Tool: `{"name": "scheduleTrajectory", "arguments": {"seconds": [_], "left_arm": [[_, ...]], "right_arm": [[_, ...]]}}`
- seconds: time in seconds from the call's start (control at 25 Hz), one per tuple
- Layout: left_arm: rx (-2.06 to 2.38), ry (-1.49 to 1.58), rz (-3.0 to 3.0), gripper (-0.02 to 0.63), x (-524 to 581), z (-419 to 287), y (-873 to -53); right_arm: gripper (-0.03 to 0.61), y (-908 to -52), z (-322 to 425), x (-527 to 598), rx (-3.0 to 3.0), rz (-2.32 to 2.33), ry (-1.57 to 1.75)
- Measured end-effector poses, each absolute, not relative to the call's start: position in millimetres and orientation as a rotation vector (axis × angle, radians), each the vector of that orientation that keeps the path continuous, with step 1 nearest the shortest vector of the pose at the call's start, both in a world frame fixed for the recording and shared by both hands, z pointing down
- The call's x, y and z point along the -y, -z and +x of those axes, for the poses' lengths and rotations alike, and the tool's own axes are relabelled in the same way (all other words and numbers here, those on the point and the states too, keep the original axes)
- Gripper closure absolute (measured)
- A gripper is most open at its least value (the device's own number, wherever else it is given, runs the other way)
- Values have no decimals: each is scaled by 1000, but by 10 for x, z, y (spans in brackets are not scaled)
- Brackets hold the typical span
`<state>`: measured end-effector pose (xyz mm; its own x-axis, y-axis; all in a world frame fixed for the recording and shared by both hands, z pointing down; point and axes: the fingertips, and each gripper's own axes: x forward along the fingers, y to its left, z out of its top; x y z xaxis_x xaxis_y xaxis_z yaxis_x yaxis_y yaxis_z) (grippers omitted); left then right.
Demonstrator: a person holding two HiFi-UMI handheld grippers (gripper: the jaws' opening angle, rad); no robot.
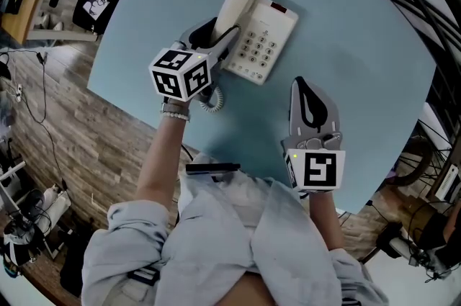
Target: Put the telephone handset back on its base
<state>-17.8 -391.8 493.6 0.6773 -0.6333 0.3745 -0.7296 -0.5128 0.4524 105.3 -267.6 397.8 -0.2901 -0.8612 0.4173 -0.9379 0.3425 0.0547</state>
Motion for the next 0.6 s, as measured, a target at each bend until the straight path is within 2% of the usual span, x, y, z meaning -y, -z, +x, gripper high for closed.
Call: {"name": "scheduleTrajectory", "arguments": {"seconds": [0.6], "left_arm": [[1129, -344, 2314, 405, 3967, -72, -5176]], "right_arm": [[572, -4035, 1040, 2695, 2221, 1590, -297]]}}
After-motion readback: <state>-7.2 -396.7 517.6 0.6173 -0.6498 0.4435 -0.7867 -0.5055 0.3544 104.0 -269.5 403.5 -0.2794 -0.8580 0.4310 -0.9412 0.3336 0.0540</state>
